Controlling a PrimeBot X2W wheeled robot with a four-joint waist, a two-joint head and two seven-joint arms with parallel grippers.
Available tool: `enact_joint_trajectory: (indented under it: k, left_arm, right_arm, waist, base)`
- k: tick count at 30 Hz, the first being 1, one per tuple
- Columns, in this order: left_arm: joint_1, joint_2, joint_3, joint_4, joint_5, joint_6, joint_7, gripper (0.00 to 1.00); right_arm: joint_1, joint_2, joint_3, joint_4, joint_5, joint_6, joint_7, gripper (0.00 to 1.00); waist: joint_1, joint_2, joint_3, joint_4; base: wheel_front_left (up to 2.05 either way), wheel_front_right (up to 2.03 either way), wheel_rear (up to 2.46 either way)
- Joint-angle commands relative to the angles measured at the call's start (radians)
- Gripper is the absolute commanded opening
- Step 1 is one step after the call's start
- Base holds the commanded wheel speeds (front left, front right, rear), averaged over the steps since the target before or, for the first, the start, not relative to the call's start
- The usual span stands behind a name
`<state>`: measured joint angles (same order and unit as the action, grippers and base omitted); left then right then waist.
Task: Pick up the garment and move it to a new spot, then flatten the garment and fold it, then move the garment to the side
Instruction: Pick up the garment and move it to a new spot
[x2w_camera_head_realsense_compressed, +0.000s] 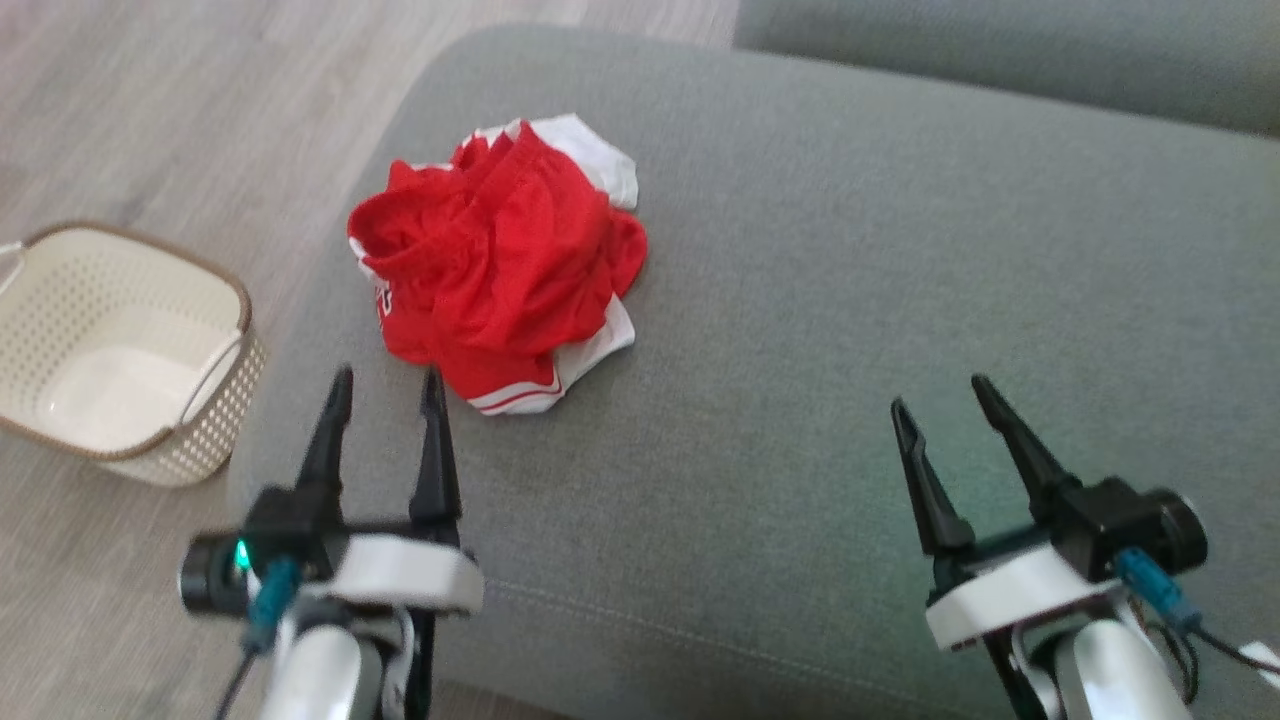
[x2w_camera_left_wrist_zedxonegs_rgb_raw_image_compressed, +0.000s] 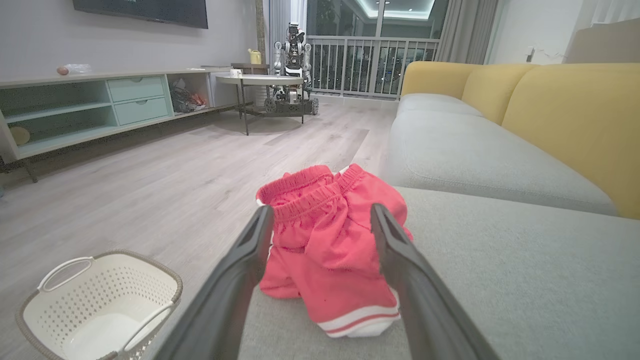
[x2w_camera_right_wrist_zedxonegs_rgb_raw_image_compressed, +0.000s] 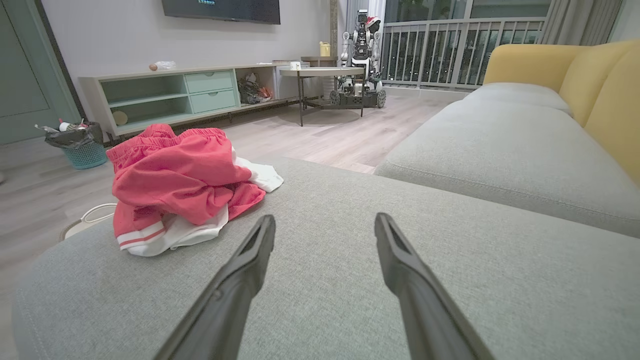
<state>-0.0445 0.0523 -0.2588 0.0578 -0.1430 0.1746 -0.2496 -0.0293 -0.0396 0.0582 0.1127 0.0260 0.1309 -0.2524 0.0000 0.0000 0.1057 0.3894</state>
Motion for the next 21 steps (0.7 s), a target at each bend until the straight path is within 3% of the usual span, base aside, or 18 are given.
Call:
enact_joint_trajectory:
  k: [1, 6, 8, 11, 16, 21]
  left_arm:
    - [-0.097, -0.002, 0.046, -0.039, 0.01, -0.014, -0.012, 1.0]
    - [-0.221, 0.012, 0.083, -0.012, 0.017, -0.066, -0.012, 1.0]
    - [-0.335, 0.04, 0.106, 0.056, 0.01, -0.111, -0.012, 1.0]
    - [-0.416, 0.063, 0.109, 0.131, 0.001, -0.144, 0.004, 1.0]
    - [-0.621, 0.126, 0.095, 0.293, -0.003, -0.214, 0.176, 1.0]
    - [-0.761, 0.141, 0.074, 0.432, -0.076, -0.281, 0.351, 1.0]
  right_arm:
    - [-0.056, -0.011, 0.019, -0.038, -0.011, 0.0, -0.009, 1.0]
    - [-0.085, -0.011, 0.022, -0.037, -0.04, 0.0, -0.009, 1.0]
    - [-0.108, -0.011, 0.017, -0.038, -0.067, 0.0, -0.009, 1.0]
    - [-0.123, -0.011, 0.012, -0.04, -0.086, 0.0, -0.009, 1.0]
    - [-0.161, -0.011, 0.0, -0.048, -0.134, 0.0, -0.009, 1.0]
    - [-0.194, -0.011, 0.0, -0.053, -0.172, 0.0, -0.009, 1.0]
  waist:
    - [0.0, 0.0, 0.043, 0.004]
    - [0.0, 0.0, 0.111, -0.009]
    - [0.0, 0.0, 0.163, -0.022]
    - [0.0, 0.0, 0.196, -0.029]
    - [0.0, 0.0, 0.278, -0.04]
    - [0.0, 0.0, 0.339, -0.042]
  base:
    - [0.0, 0.0, 0.0]
    - [0.0, 0.0, 0.0]
    - [0.0, 0.0, 0.0]
    - [0.0, 0.0, 0.0]
    - [0.0, 0.0, 0.0]
    - [0.0, 0.0, 0.0]
